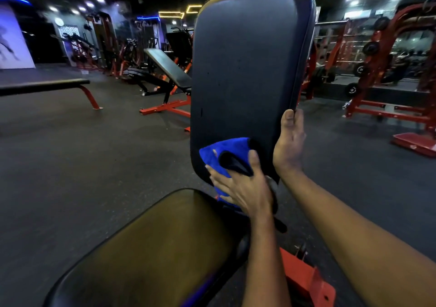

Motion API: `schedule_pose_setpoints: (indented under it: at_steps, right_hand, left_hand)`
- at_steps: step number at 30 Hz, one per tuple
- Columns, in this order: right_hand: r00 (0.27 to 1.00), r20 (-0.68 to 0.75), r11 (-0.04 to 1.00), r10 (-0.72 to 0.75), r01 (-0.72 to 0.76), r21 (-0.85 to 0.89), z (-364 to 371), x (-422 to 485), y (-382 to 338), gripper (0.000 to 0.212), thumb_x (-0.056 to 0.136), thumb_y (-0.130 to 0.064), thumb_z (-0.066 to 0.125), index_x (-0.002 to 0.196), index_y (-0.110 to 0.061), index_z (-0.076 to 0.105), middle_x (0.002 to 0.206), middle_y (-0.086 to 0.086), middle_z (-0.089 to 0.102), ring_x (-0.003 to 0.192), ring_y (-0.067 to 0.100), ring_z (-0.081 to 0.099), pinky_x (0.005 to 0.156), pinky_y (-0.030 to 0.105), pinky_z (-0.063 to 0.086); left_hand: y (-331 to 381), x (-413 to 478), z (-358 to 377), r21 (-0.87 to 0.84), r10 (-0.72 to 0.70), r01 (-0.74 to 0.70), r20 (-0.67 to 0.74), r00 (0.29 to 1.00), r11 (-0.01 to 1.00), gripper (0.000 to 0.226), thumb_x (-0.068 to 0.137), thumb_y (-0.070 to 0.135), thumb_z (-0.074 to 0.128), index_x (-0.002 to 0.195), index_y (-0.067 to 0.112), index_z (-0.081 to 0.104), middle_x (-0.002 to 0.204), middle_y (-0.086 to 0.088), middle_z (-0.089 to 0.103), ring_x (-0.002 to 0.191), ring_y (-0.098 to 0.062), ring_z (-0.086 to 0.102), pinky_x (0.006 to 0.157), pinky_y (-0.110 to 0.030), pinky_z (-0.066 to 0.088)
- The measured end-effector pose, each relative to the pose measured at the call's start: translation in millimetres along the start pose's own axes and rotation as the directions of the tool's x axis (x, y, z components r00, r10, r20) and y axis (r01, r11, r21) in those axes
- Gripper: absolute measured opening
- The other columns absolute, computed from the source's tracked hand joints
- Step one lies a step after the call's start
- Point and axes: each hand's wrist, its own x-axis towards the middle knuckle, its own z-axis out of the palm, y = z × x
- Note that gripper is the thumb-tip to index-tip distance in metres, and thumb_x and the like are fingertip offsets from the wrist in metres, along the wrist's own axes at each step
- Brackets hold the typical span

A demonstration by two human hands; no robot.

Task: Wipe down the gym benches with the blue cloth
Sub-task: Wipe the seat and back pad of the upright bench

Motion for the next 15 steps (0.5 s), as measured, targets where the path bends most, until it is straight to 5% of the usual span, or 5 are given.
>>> schedule_pose_setpoints:
  at_steps: [4,11,15]
  right_hand:
    - [1.0,0.029,1.0,0.002,-0.002,-0.014,-6,2,-1,0.029,0.102,-0.044,0.035,0.107,-0.019,0.05,0.072,-0.033,0.056,0.068,-0.008,0.051,0.067,0.014,0.038]
    - [0.995,0.096,0.999,0.034,-0.036,0.022,-11,3,0,0.029,0.101,-0.05,0.033,0.104,-0.023,0.043,0.065,-0.028,0.046,0.062,-0.008,0.04,0.066,0.012,0.037]
    - [0.998,0.064,0.999,0.016,-0.02,0.05,-8,-2,-4,0.017,0.107,-0.029,0.03,0.097,-0.02,0.041,0.058,-0.017,0.036,0.052,-0.005,0.037,0.056,0.009,0.033]
  left_hand:
    - [5,-17,5,0.001,-0.02,0.02,0.08,0.997,1.0,0.12,0.066,0.095,0.018,0.154,0.014,0.022,0.162,0.004,-0.016,0.149,-0.024,-0.001,0.116,-0.058,0.008]
    - [21,74,-9,0.001,-0.117,0.117,-0.005,0.993,0.993,0.081,0.095,0.066,0.031,0.154,0.011,0.021,0.163,0.0,-0.014,0.15,-0.026,-0.004,0.117,-0.06,0.002]
    - [19,81,-12,-0.051,-0.127,0.123,-0.069,0.99,0.991,0.08,0.097,0.062,0.027,0.153,0.005,0.02,0.164,-0.003,-0.004,0.151,-0.023,-0.004,0.117,-0.058,-0.001]
